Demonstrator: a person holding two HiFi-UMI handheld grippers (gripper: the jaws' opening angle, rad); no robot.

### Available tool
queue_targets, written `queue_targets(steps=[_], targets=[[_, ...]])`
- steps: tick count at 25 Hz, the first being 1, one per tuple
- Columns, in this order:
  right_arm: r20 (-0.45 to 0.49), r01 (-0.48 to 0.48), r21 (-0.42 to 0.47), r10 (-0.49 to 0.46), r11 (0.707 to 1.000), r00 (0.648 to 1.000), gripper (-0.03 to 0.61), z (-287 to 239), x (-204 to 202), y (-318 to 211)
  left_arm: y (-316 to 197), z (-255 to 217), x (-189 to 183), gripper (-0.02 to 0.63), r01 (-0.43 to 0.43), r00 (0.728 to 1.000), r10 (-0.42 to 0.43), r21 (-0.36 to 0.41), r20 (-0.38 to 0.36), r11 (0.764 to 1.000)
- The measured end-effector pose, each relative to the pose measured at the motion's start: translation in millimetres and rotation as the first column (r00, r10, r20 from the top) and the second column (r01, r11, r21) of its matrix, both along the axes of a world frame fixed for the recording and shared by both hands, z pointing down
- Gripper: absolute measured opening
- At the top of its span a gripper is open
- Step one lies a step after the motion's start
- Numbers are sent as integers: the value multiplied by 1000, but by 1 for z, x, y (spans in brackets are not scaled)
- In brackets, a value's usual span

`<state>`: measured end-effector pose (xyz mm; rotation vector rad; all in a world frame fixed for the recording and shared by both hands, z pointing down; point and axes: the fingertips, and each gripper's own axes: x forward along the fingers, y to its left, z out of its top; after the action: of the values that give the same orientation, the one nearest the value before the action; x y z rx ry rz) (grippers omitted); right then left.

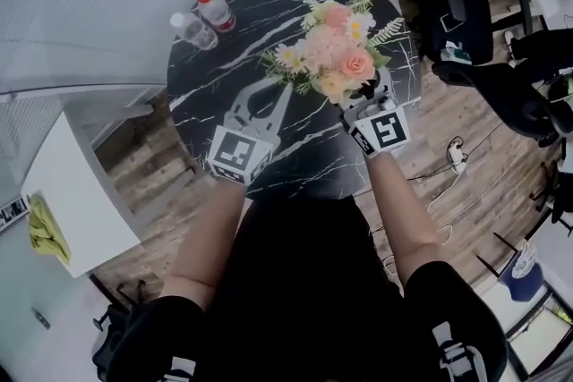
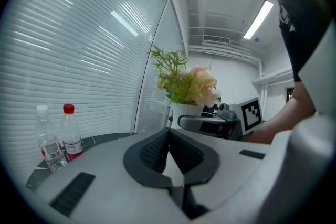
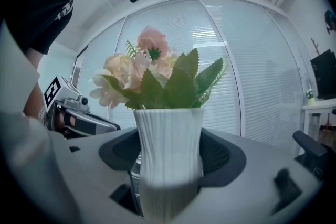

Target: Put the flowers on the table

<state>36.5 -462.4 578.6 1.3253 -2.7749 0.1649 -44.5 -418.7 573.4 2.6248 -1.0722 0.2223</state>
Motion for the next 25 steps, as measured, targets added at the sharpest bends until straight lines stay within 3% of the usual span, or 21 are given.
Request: queue_targets(steps=[10,16,25], targets=[[-9,-39,-26,39,999,999,339,61,-7,-20,-12,42,3,8,29,1000,-29,-28,-10,999],[-11,-46,6,47,999,999,339,63,-8,-19,-6,51,1,8,22,1000,-22,-38,-3,999],[-43,-25,-34,23,999,999,339,68,-7,-8,-1,50,1,8,11,1000,-10,-39,2,999]])
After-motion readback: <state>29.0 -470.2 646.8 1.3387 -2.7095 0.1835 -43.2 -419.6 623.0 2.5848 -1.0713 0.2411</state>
